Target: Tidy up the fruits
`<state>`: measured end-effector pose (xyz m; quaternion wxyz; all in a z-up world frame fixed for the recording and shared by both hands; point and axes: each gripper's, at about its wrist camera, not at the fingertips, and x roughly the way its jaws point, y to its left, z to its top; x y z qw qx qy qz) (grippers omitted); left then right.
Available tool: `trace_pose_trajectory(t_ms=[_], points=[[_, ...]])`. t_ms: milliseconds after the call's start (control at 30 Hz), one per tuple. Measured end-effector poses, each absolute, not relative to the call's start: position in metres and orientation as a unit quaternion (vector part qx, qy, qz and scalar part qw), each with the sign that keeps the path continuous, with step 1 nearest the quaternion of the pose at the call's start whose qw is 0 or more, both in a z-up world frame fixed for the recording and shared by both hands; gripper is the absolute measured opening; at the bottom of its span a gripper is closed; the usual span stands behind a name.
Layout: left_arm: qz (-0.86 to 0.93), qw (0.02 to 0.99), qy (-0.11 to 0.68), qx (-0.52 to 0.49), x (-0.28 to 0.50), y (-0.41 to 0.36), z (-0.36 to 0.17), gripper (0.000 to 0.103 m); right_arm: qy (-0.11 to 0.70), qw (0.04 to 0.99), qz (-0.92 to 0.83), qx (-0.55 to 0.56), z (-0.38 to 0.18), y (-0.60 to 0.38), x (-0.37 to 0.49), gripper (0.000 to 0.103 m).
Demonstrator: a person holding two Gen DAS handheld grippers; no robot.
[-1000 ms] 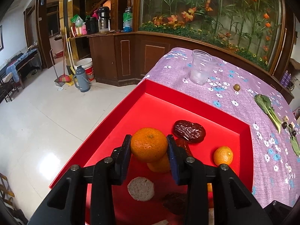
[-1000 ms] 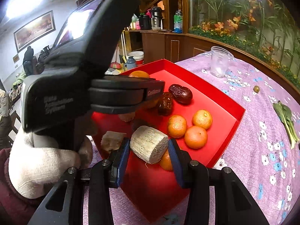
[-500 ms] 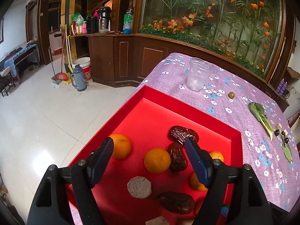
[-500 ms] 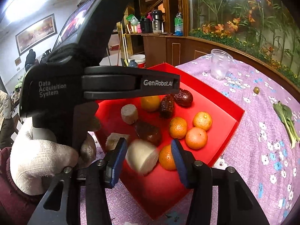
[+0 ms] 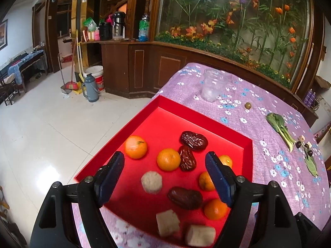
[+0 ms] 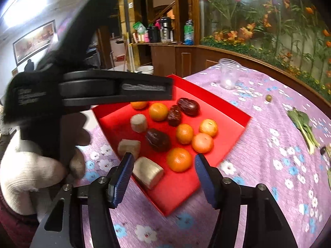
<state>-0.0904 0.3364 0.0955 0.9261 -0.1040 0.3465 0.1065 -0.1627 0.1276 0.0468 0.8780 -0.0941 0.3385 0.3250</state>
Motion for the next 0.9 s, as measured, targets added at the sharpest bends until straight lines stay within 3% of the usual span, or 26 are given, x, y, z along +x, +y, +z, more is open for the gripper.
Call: trace_pose_trajectory(t_ms=[467, 633, 800, 900], points=[[0.139, 0.953, 0.265, -0.047, -0.167, 0.267, 0.109, 0.090, 0.350, 0.907, 0.229, -0.048, 0.036, 0.044, -0.182, 0.073], [0.174, 0.962, 0.209, -0.006, -0.193, 0.239, 0.126, 0.103, 0.342, 0.912, 0.224, -0.030, 0.040, 0.026, -0.192, 0.075], [0.207, 0.966, 0.154, 0.019, -0.218, 0.219, 0.139, 0.103, 0.326, 0.918, 0.224, -0.023, 0.043, 0.016, -0.201, 0.076], [0.199, 0.966, 0.163, 0.030, -0.219, 0.209, 0.142, 0.103, 0.314, 0.922, 0.225, -0.023, 0.046, 0.013, -0.207, 0.078]])
